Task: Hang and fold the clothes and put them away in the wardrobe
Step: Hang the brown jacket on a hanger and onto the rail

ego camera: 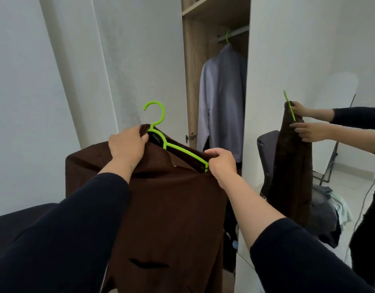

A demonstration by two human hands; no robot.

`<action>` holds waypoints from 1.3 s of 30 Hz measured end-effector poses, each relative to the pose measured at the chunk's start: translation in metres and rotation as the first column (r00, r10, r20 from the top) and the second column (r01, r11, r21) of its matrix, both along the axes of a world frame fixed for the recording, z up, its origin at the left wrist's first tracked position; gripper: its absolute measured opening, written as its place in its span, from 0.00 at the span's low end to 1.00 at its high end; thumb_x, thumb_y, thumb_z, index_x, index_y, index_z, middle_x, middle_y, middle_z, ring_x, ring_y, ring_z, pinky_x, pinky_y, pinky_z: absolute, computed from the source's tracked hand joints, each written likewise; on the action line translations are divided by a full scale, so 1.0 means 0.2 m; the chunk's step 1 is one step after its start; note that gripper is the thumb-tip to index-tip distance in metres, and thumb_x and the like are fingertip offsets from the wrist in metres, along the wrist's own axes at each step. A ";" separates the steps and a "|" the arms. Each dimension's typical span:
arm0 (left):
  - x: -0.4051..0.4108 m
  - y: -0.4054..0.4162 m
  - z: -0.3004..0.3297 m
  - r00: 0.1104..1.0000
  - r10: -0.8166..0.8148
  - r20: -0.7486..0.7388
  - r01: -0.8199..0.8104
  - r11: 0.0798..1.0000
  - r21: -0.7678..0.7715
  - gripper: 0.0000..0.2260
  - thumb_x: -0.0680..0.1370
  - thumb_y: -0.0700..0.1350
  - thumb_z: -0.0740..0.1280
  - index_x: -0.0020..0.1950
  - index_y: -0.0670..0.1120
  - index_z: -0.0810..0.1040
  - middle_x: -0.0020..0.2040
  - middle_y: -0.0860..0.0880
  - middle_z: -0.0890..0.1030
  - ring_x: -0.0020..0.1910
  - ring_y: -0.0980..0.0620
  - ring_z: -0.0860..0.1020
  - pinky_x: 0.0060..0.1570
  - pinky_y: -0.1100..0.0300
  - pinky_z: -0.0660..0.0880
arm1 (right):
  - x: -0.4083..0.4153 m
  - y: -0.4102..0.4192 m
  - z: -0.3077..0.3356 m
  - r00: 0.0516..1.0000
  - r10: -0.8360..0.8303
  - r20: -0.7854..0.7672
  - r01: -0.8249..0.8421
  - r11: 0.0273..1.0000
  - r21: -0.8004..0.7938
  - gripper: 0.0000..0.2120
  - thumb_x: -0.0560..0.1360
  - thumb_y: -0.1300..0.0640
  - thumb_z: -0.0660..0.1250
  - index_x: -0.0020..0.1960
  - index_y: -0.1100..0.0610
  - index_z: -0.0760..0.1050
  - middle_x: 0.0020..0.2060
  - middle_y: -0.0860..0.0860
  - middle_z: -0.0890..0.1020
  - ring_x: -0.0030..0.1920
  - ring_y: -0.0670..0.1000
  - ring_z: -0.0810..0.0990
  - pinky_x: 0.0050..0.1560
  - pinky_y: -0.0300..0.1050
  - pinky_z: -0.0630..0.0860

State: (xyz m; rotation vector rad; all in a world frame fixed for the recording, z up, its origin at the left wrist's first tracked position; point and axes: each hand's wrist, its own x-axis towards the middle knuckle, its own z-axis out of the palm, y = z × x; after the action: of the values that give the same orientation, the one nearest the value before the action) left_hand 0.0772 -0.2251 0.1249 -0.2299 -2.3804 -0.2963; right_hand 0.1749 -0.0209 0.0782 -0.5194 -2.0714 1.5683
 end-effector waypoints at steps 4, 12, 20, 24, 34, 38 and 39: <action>0.02 0.05 0.00 0.994 0.109 -0.023 -0.107 0.992 0.065 0.13 0.81 0.53 0.56 0.57 0.48 0.75 0.52 0.44 0.81 0.52 0.40 0.78 0.50 0.51 0.66 | -0.01 -0.04 0.05 0.990 0.045 -0.133 -0.056 0.995 -0.078 0.11 0.79 0.59 0.59 0.58 0.55 0.78 0.50 0.51 0.80 0.52 0.54 0.78 0.55 0.49 0.75; 0.08 0.22 0.05 0.990 -0.132 -0.041 0.138 0.972 0.189 0.20 0.79 0.61 0.56 0.58 0.47 0.74 0.52 0.43 0.81 0.52 0.38 0.78 0.43 0.53 0.68 | 0.02 -0.08 0.16 0.968 -0.163 -0.193 0.249 0.744 0.620 0.14 0.78 0.42 0.56 0.58 0.46 0.73 0.56 0.52 0.73 0.60 0.55 0.70 0.57 0.51 0.66; 0.16 0.39 0.03 0.867 -0.487 -0.102 0.493 0.814 0.305 0.18 0.76 0.61 0.62 0.57 0.50 0.79 0.46 0.48 0.83 0.48 0.46 0.79 0.42 0.54 0.73 | 0.01 0.09 0.22 0.980 0.019 -0.200 0.125 0.718 0.685 0.11 0.78 0.44 0.58 0.58 0.42 0.72 0.55 0.44 0.76 0.57 0.50 0.73 0.57 0.53 0.58; 0.20 0.43 0.01 0.828 -0.552 -0.102 0.554 0.773 0.311 0.18 0.76 0.60 0.63 0.50 0.45 0.77 0.36 0.52 0.78 0.40 0.47 0.76 0.39 0.57 0.68 | 0.05 0.15 0.22 0.979 -0.034 -0.201 0.170 0.680 0.714 0.09 0.80 0.46 0.56 0.53 0.47 0.73 0.49 0.46 0.75 0.54 0.52 0.73 0.51 0.51 0.58; 0.16 0.30 0.09 0.869 -0.490 0.070 0.436 0.825 0.360 0.22 0.83 0.51 0.54 0.33 0.43 0.72 0.33 0.46 0.74 0.35 0.48 0.72 0.36 0.56 0.62 | 0.14 0.36 0.32 0.941 -0.086 -0.327 0.313 0.587 0.747 0.09 0.81 0.58 0.53 0.58 0.50 0.68 0.48 0.51 0.80 0.51 0.57 0.77 0.50 0.49 0.61; 0.10 0.27 0.10 0.838 -0.494 0.233 0.384 0.836 0.391 0.21 0.83 0.53 0.54 0.34 0.45 0.71 0.33 0.48 0.72 0.38 0.48 0.72 0.36 0.57 0.65 | 0.11 0.37 0.31 0.954 -0.089 -0.287 0.288 0.537 0.793 0.09 0.82 0.56 0.52 0.59 0.48 0.67 0.43 0.52 0.81 0.48 0.58 0.78 0.47 0.49 0.61; 0.08 0.28 0.08 0.852 -0.481 0.208 0.389 0.847 0.362 0.20 0.83 0.53 0.53 0.38 0.45 0.75 0.36 0.48 0.75 0.41 0.48 0.73 0.39 0.56 0.66 | 0.10 0.35 0.32 0.953 -0.097 -0.286 0.292 0.543 0.788 0.09 0.82 0.56 0.52 0.59 0.48 0.67 0.43 0.52 0.81 0.48 0.58 0.78 0.47 0.50 0.61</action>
State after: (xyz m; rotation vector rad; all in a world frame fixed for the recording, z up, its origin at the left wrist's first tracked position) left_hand 0.0939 -0.1700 0.1408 -0.6272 -2.4999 -0.9754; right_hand 0.1951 0.0501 0.1417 -0.1912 -2.1852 0.3488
